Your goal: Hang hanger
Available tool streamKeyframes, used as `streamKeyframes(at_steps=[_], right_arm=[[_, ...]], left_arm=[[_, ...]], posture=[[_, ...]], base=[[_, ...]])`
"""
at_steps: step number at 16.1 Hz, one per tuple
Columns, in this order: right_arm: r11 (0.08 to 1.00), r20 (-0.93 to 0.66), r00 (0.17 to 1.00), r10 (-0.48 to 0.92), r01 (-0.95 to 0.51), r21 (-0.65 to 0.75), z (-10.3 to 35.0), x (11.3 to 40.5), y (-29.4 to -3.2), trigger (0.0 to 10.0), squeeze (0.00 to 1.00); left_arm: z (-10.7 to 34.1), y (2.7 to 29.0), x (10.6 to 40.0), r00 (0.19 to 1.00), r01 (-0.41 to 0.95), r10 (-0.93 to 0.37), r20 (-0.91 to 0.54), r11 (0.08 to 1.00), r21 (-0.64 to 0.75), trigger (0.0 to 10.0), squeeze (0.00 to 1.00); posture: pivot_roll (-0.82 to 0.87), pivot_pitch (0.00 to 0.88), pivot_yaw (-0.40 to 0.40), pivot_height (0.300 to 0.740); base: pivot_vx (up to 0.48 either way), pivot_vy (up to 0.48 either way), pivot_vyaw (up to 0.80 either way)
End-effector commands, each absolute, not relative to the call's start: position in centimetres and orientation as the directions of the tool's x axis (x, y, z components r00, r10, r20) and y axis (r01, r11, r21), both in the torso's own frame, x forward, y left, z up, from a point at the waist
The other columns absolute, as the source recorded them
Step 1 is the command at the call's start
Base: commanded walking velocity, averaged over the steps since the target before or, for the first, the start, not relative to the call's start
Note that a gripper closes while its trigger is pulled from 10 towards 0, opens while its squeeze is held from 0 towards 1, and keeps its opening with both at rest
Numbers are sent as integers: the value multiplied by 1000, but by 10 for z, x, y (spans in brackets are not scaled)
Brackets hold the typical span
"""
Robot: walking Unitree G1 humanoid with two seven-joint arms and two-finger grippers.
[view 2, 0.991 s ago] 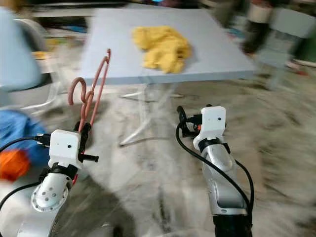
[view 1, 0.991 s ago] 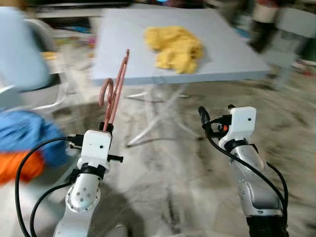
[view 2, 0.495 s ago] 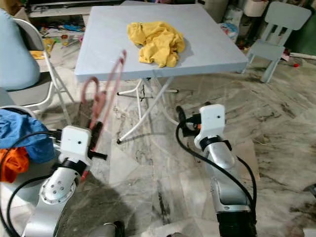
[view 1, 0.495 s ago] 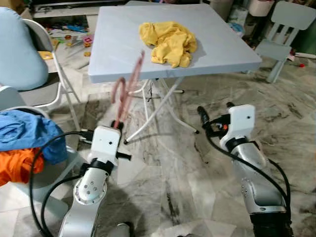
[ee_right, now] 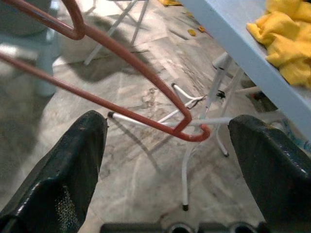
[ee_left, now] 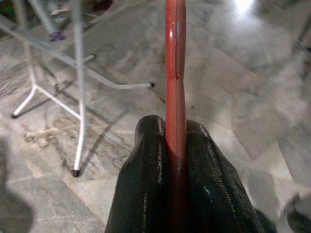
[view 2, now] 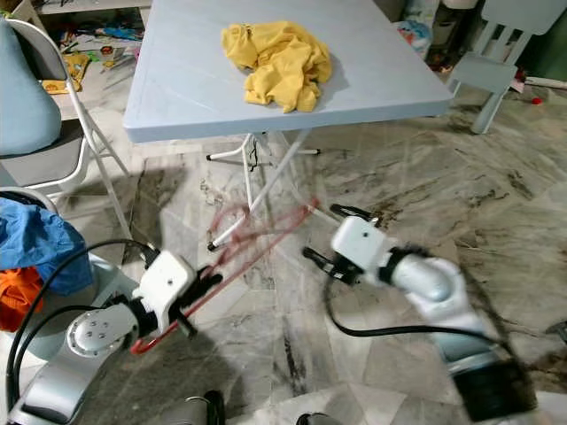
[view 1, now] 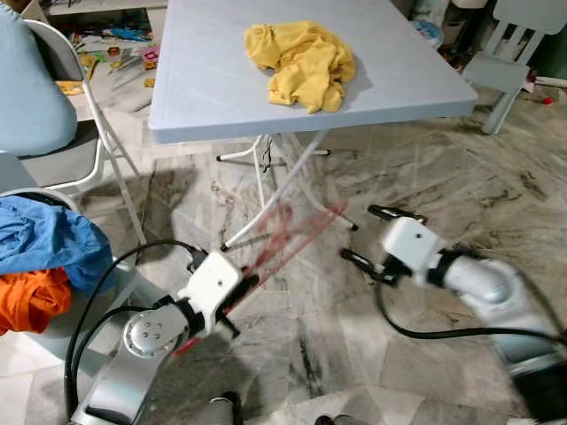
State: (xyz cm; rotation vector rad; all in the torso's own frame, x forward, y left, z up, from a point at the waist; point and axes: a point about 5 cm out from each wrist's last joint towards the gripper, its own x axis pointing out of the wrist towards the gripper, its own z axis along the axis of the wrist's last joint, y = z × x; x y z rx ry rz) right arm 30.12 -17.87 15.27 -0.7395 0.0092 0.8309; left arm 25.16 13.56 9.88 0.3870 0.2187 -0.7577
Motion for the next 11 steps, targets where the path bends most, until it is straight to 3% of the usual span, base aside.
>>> streamKeyframes(at_steps=[1, 8, 9, 10, 11], right_arm=[[345, -334, 624, 706, -716, -607, 151, 300, -173, 10000, 0], [63, -479, 401, 781, -813, -578, 141, 293, -158, 10000, 0], [52, -482, 398, 781, -810, -584, 142, 295, -156, 5451, 0], [30, -493, 396, 775, -802, -597, 142, 298, -155, 4392, 0], [6, -504, 382, 775, -801, -598, 141, 299, -154, 1020, 0]], left_arm=[[100, 132, 249, 662, 749, -671, -333, 587, 307, 10000, 0], [102, 125, 240, 543, 836, -773, -328, 460, 299, 10000, 0], [102, 125, 240, 543, 836, -774, -326, 462, 296, 10000, 0], [103, 124, 239, 532, 843, -781, -327, 451, 294, 10000, 0], [103, 123, 238, 522, 849, -788, -327, 442, 289, 10000, 0]], posture=[[1, 183, -30, 740], [0, 181, -20, 740], [1, 180, -18, 740], [2, 179, -15, 740], [3, 178, -14, 740]], base=[[0, 0, 0], [0, 0, 0], [0, 0, 0], [0, 0, 0], [0, 0, 0]])
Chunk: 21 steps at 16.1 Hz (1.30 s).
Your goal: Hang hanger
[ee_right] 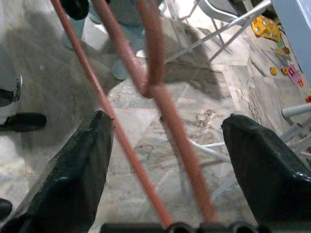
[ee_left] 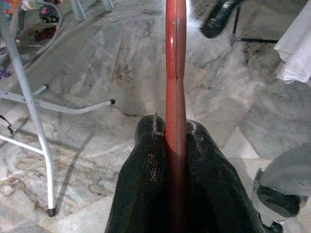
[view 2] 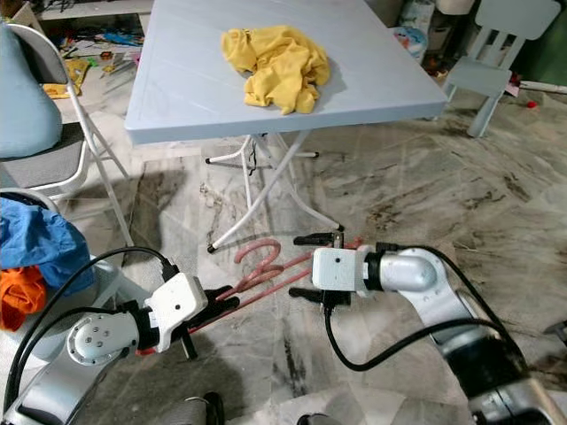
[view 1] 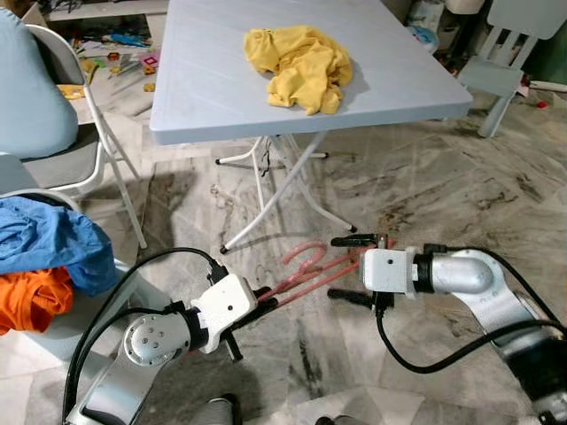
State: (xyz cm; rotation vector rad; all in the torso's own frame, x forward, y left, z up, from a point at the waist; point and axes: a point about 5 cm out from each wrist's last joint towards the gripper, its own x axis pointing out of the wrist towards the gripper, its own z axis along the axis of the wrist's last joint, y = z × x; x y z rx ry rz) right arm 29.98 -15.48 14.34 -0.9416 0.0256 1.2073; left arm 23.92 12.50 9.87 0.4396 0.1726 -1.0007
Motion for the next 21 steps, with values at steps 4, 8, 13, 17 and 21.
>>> streamKeyframes(at_steps=[4, 8, 13, 17, 21], right_arm=[[-124, -578, 314, 753, -795, -594, 139, 304, -151, 0, 0], [-240, -673, 269, 689, -792, -562, 139, 311, -158, 0, 0], [-313, -769, 253, 587, -805, -504, 132, 318, -170, 0, 0], [-302, -781, 276, 560, -810, -503, 133, 322, -179, 0, 0], [-286, -771, 278, 573, -814, -506, 132, 324, -177, 0, 0]], left_arm=[[96, 122, 231, 477, 872, -800, -364, 382, 305, 10000, 0], [95, 121, 231, 473, 873, -800, -369, 370, 318, 10000, 0], [91, 123, 227, 468, 875, -793, -390, 352, 333, 10000, 0], [91, 122, 228, 469, 873, -794, -387, 352, 337, 10000, 0], [90, 119, 228, 469, 872, -797, -382, 350, 341, 10000, 0]], posture=[[6, 174, -4, 740], [8, 170, -9, 740], [17, 166, -9, 740], [12, 162, -11, 740], [12, 158, -15, 740]], base=[[0, 0, 0], [0, 0, 0], [0, 0, 0], [0, 0, 0], [0, 0, 0]])
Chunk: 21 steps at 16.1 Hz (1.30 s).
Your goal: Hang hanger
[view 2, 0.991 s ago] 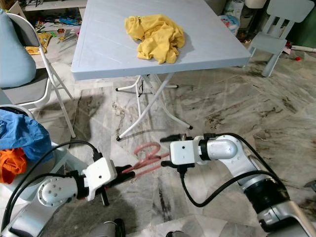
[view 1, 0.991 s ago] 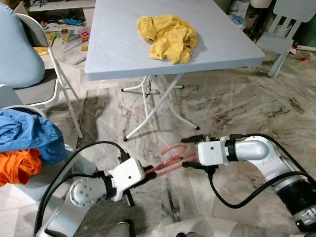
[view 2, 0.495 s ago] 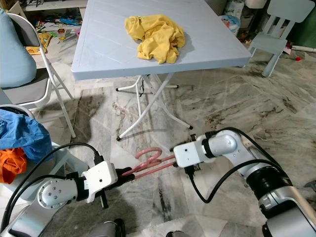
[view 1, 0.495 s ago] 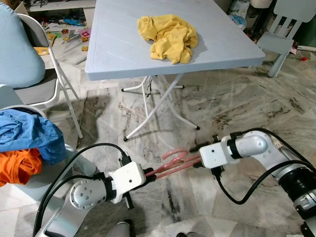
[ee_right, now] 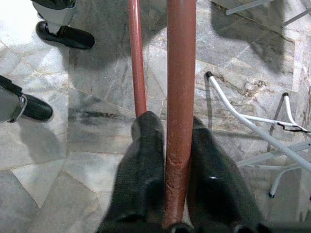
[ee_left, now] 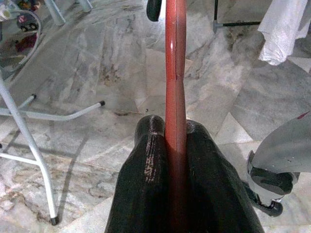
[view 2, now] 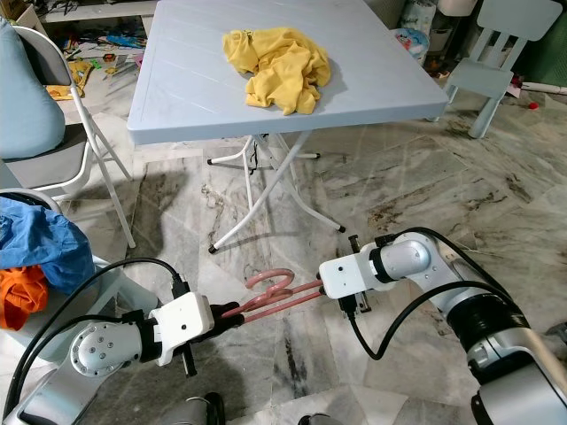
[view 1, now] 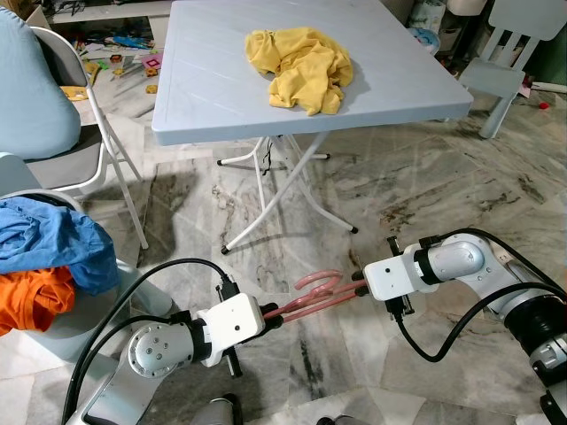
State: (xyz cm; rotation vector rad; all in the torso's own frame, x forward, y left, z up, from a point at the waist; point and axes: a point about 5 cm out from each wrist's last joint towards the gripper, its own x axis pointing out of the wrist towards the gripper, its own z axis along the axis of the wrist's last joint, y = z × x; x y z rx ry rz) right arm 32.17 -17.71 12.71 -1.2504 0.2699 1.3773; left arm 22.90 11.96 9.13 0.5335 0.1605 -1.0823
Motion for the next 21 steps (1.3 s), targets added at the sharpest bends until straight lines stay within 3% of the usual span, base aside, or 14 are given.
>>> streamKeyframes(at_steps=[1, 7, 8, 9, 11, 14, 21], right_arm=[[-291, -771, 274, 574, -813, -505, 133, 324, -176, 0, 0], [-295, -767, 254, 589, -816, -497, 135, 324, -173, 0, 0], [-293, -767, 253, 589, -818, -495, 133, 323, -174, 0, 0], [-289, -767, 252, 590, -821, -492, 131, 322, -175, 0, 0], [-276, -767, 276, 579, -819, -503, 128, 322, -178, 0, 0], [-175, -735, 376, 564, -816, -552, 122, 329, -174, 0, 0], [-118, -733, 474, 488, -796, -593, 114, 337, -180, 0, 0]], left_arm=[[90, 118, 228, 469, 872, -798, -379, 349, 344, 10000, 0], [88, 116, 227, 471, 871, -797, -378, 351, 344, 10000, 0], [89, 118, 229, 505, 854, -784, -361, 393, 341, 10000, 737], [89, 119, 232, 540, 836, -769, -342, 442, 326, 10000, 1000], [92, 121, 238, 592, 795, -745, -308, 478, 372, 10000, 1000], [100, 129, 248, 665, 719, -698, -266, 503, 479, 10000, 1000], [108, 132, 245, 690, 684, -692, -214, 525, 506, 10000, 1000]], posture=[[13, 157, -16, 740], [10, 159, -21, 740], [9, 160, -21, 740], [8, 161, -20, 740], [8, 161, -20, 740], [10, 168, -21, 740], [27, 180, -22, 740]], base=[[0, 0, 0], [0, 0, 0], [0, 0, 0], [0, 0, 0], [0, 0, 0], [0, 0, 0], [0, 0, 0]])
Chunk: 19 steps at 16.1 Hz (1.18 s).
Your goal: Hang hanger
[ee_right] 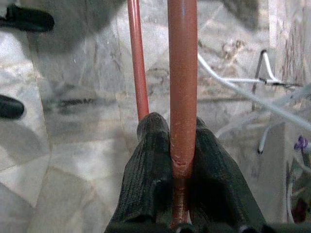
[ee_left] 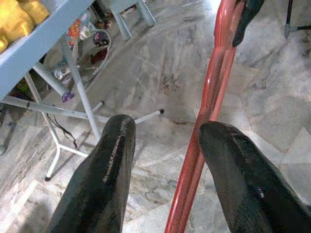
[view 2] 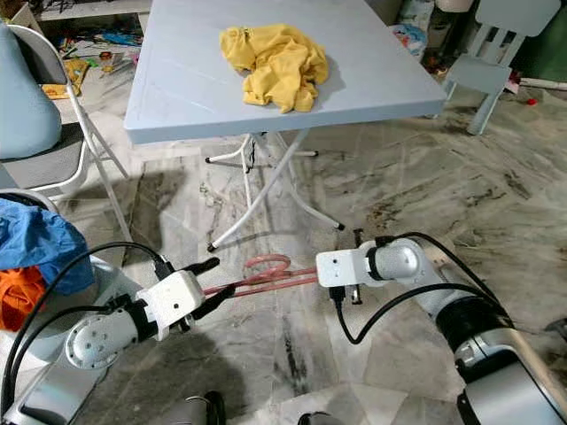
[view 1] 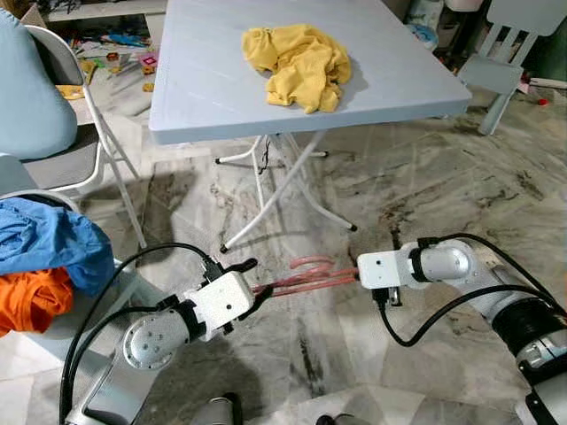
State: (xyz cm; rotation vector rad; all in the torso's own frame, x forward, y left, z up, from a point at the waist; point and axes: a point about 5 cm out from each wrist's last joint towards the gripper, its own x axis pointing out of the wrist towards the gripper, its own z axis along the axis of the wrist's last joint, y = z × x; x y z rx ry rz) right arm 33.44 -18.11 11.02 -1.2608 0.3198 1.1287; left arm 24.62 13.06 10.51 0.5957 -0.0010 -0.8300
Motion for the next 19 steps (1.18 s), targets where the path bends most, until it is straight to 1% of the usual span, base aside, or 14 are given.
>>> streamKeyframes(at_steps=[1, 5, 6, 7, 8, 10, 11, 12, 14, 15, 16, 17, 18, 19], right_arm=[[-109, -737, 487, 468, -796, -596, 112, 338, -183, 0, 0], [-50, -724, 538, 432, -787, -615, 111, 342, -190, 0, 0], [24, -706, 571, 418, -784, -620, 109, 344, -195, 0, 0], [43, -702, 576, 419, -785, -618, 109, 344, -195, 0, 0], [88, -691, 588, 421, -784, -614, 108, 343, -197, 0, 0], [247, -640, 645, 418, -759, -603, 106, 343, -202, 0, 0], [298, -633, 669, 388, -742, -601, 103, 343, -206, 0, 0], [358, -643, 679, 355, -734, -578, 95, 336, -212, 0, 0], [435, -631, 684, 366, -725, -534, 85, 323, -213, 0, 0], [483, -618, 701, 357, -704, -520, 81, 317, -214, 0, 0], [592, -577, 744, 336, -643, -486, 78, 307, -210, 0, 0], [630, -548, 774, 317, -604, -489, 78, 303, -208, 0, 0], [644, -537, 785, 310, -588, -489, 78, 301, -206, 0, 0], [757, -478, 828, 291, -505, -414, 76, 290, -195, 0, 0]], left_arm=[[109, 133, 247, 709, 662, -677, -199, 541, 519, 10000, 1000], [109, 134, 248, 714, 658, -672, -197, 549, 515, 10000, 1000], [105, 139, 247, 751, 639, -629, -202, 616, 460, 10000, 1000], [104, 140, 248, 784, 611, -591, -189, 683, 400, 10000, 1000], [106, 137, 247, 840, 542, -522, -146, 804, 245, 10000, 1000], [107, 127, 237, 862, 506, -494, -110, 845, 173, 10000, 1000], [105, 124, 234, 870, 493, -482, -105, 854, 165, 10000, 1000], [102, 123, 231, 897, 439, -426, -118, 890, 127, 10000, 1000], [104, 125, 236, 926, 375, -363, -103, 917, 137, 10000, 1000], [109, 129, 241, 944, 329, -321, -75, 932, 151, 10000, 1000], [113, 140, 248, 969, 246, -240, -53, 953, 177, 10000, 1000], [114, 146, 251, 977, 211, -206, -48, 962, 171, 10000, 1000], [115, 148, 252, 979, 202, -196, -49, 966, 164, 10000, 1000], [114, 154, 254, 984, 176, -169, -56, 974, 143, 10000, 1000]], posture=[[26, 182, -22, 740], [24, 184, -25, 740], [21, 185, -25, 740], [21, 185, -25, 740], [22, 186, -25, 740], [25, 189, -23, 740], [23, 191, -23, 740], [13, 194, -22, 740], [-3, 197, -19, 740], [-11, 202, -16, 740], [-22, 218, 4, 740], [-27, 229, 15, 740], [-30, 233, 21, 740], [-43, 241, 40, 740]], base=[[0, 0, 0], [0, 0, 0], [0, 0, 0], [0, 0, 0], [0, 0, 0], [0, 0, 0], [0, 0, 0], [0, 0, 0], [0, 0, 0], [0, 0, 0], [0, 0, 0], [0, 0, 0], [0, 0, 0], [0, 0, 0]])
